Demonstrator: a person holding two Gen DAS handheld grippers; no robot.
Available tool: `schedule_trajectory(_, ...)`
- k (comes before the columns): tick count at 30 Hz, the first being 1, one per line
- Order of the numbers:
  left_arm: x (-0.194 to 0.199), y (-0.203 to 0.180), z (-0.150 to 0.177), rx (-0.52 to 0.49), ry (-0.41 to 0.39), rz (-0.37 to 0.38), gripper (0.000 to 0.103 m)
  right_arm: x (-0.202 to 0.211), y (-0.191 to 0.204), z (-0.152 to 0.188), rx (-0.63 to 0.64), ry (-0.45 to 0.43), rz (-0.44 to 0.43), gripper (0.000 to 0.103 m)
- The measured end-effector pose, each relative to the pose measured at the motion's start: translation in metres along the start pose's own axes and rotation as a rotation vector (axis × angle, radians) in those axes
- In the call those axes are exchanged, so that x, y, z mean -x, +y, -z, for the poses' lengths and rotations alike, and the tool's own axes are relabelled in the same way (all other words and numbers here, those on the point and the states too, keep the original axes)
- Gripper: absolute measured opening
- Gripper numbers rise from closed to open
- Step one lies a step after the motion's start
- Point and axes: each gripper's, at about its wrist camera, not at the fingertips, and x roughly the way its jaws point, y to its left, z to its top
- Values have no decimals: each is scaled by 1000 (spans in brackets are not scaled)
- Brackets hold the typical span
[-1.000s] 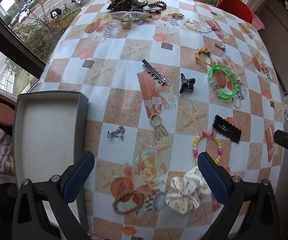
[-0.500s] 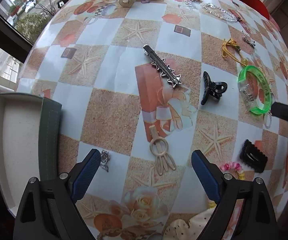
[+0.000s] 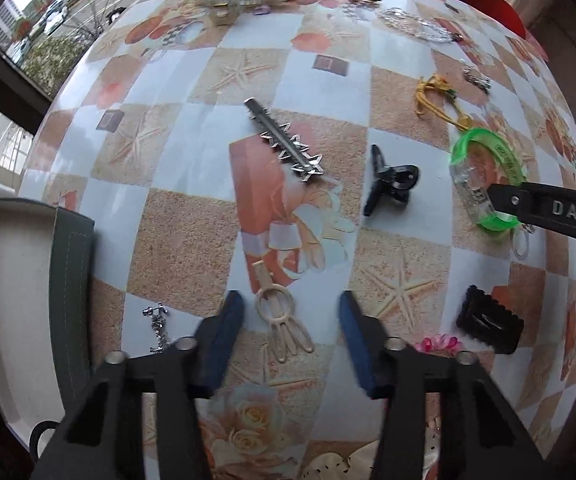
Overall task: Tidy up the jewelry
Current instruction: 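Grasp the beige tassel charm with the left tool while the right grasps the green bangle, then carry the tassel charm and green bangle into the white tray and release both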
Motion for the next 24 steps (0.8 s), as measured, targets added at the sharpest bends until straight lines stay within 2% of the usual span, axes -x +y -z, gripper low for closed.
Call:
schedule_trajectory(2,2,-6,-2,-11,4,7,23,4,7,-1,22,-12,-3,58)
schedule_trajectory(4,2,-5,-3,-5,7,21,23,6,11,-1,31,-19,-9,32)
schedule_trajectory(6,7,-4,-3,6,13,41,23,8,9,-1,21,-20,-19,11)
schedule_trajectory(7,9,-2,-3,14,12,48,23,12,3,2,8,-18,-35,7)
schedule_trajectory(16,37,23,6,26,-38,102,23,39,-14,12,-42,-39,-120,7)
schedule_trajectory(20,54,27,9,35,-57,122,23,48,-14,30,-57,-40,-143,7)
schedule_trajectory(24,75,51,34,43,-70,134,23,55,-10,51,-44,-34,-151,7)
